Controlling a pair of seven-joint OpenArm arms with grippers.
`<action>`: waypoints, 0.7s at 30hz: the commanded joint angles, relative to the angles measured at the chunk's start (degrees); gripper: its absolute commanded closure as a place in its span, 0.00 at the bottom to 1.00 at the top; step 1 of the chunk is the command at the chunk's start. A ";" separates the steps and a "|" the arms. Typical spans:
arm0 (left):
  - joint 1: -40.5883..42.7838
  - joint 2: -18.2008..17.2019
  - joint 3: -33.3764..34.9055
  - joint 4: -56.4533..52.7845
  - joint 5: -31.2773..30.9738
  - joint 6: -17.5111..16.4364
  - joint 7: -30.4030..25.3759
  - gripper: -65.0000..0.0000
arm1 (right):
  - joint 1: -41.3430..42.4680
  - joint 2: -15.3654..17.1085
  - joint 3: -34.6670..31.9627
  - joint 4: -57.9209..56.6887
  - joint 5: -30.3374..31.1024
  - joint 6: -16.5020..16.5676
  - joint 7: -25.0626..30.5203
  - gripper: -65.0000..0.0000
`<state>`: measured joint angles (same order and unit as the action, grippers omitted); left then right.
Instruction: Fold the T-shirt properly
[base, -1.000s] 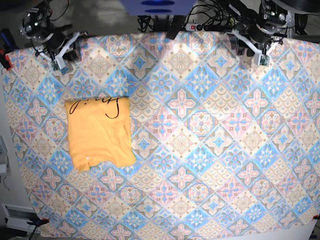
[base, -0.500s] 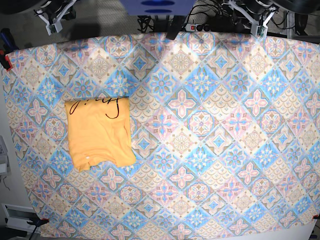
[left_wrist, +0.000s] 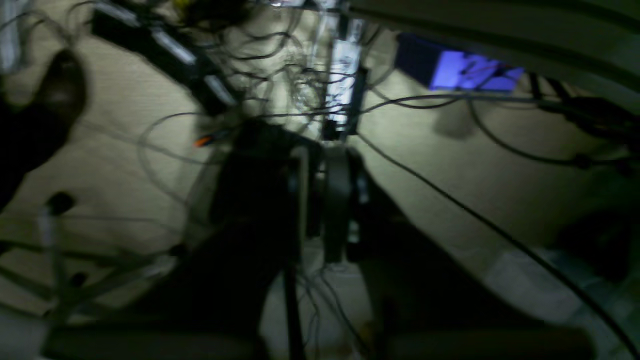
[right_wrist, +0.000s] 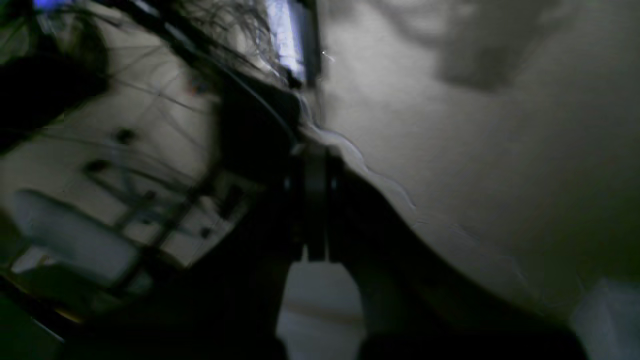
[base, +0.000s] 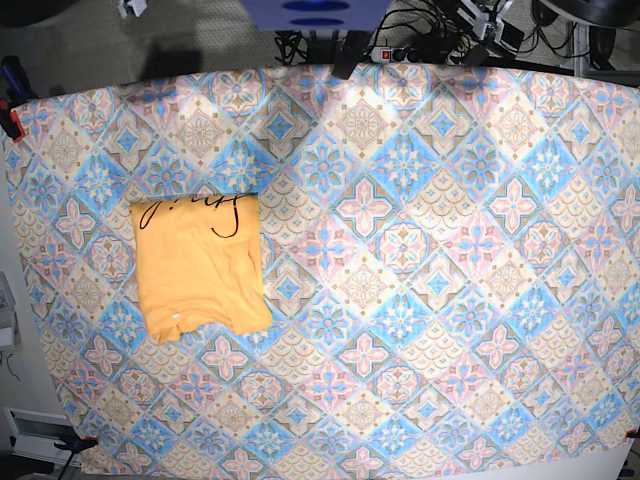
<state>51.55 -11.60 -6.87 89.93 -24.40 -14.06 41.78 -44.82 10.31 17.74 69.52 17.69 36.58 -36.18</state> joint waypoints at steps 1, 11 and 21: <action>-0.25 -0.49 0.24 -1.71 -0.08 -0.04 0.02 1.00 | -0.24 0.64 -0.46 -1.34 0.11 0.48 -0.17 1.00; -13.00 -0.67 7.71 -22.81 0.01 0.22 -6.39 1.00 | 10.66 0.20 -5.03 -21.21 -11.76 0.39 11.44 1.00; -24.78 -0.49 19.31 -45.93 0.01 0.31 -18.61 1.00 | 20.07 0.20 -5.12 -45.82 -12.37 0.21 30.78 1.00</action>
<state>26.57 -11.70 12.43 43.83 -24.21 -13.50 23.18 -24.01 9.72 12.56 23.55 5.19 36.21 -5.26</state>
